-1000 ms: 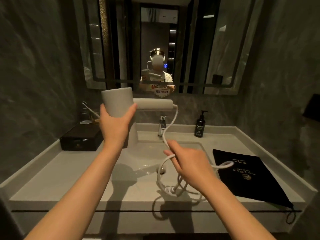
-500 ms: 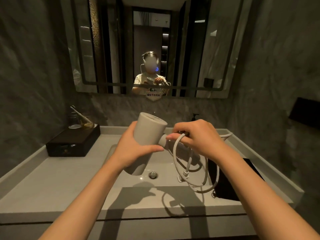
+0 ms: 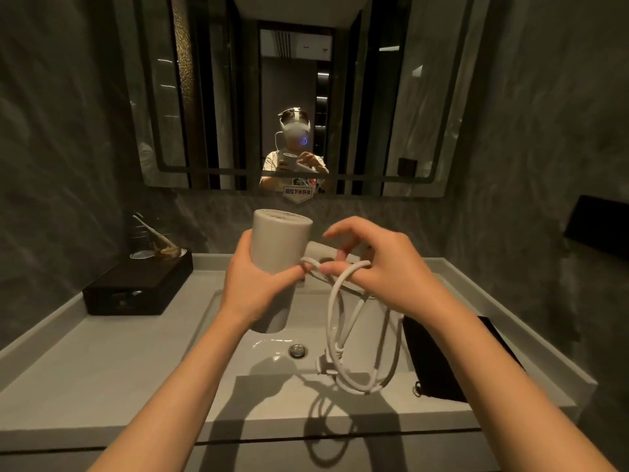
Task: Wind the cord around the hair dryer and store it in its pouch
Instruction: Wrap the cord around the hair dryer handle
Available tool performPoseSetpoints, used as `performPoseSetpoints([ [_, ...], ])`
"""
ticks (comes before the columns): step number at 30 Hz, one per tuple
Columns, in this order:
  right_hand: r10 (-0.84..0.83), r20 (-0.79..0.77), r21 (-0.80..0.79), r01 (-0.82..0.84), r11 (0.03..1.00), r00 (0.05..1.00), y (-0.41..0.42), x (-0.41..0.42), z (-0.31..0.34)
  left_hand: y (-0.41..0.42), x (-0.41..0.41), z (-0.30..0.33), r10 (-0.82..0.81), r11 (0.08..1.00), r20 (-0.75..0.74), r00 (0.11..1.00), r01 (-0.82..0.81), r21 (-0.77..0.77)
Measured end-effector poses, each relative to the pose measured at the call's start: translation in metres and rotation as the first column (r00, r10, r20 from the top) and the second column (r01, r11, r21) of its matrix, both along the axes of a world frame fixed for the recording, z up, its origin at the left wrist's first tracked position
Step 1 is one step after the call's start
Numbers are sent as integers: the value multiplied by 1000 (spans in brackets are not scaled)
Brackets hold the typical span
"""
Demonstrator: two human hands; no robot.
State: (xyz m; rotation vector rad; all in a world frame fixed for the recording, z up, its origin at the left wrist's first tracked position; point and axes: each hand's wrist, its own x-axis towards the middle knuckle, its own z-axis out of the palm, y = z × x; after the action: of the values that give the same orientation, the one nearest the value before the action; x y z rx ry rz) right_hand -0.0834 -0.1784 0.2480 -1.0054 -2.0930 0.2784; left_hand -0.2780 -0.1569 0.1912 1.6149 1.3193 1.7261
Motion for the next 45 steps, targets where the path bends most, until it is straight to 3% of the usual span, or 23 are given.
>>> performPoseSetpoints([
  [4,-100,15,-107,101,989,995,-4,39,17,8,-24,-1,0,998,112,994,6,-55],
  [6,-109,9,-306,106,946,994,6,67,18,9,-35,2,8,996,163,987,6,-86],
  [8,-59,35,-559,68,826,998,21,96,7,10,-43,5,39,995,185,982,-22,-92],
  [11,23,15,-856,1,517,1000,43,119,-35,10,-44,11,71,996,225,972,-60,-59],
  [13,76,5,-932,-23,362,997,46,108,-70,13,-39,17,81,996,253,964,-69,-56],
  [16,180,53,-954,-3,299,982,34,70,-122,17,-23,27,94,995,256,962,-87,-41],
  [18,268,159,-942,64,329,950,19,44,-152,18,-13,31,99,995,226,969,-98,-12],
  [22,343,443,-814,210,542,828,-7,20,-187,13,-2,25,72,996,173,982,-80,40],
  [24,225,328,-796,140,589,917,-17,15,-184,9,1,21,82,994,140,987,-91,60],
  [26,70,-5,-796,-47,604,997,-24,11,-169,4,2,20,93,993,98,991,-100,68],
  [27,3,-188,-786,-152,599,982,-29,9,-159,3,2,20,99,993,88,991,-105,62],
  [29,-57,-369,-719,-246,650,928,-38,5,-133,-1,0,19,128,990,61,990,-132,56],
  [32,19,-364,-518,-220,827,931,-46,-9,-96,-5,-1,17,190,980,-4,982,-189,67],
  [34,67,-349,-410,-217,886,935,-48,-20,-73,-7,-1,18,230,971,-22,973,-228,67],
  [41,157,-268,-304,-238,923,951,-27,-40,-46,-9,-5,19,317,948,-78,945,-314,40],
  [45,144,-309,-216,-217,952,940,-15,-38,-39,-5,-21,18,286,958,-68,956,-288,-13],
])
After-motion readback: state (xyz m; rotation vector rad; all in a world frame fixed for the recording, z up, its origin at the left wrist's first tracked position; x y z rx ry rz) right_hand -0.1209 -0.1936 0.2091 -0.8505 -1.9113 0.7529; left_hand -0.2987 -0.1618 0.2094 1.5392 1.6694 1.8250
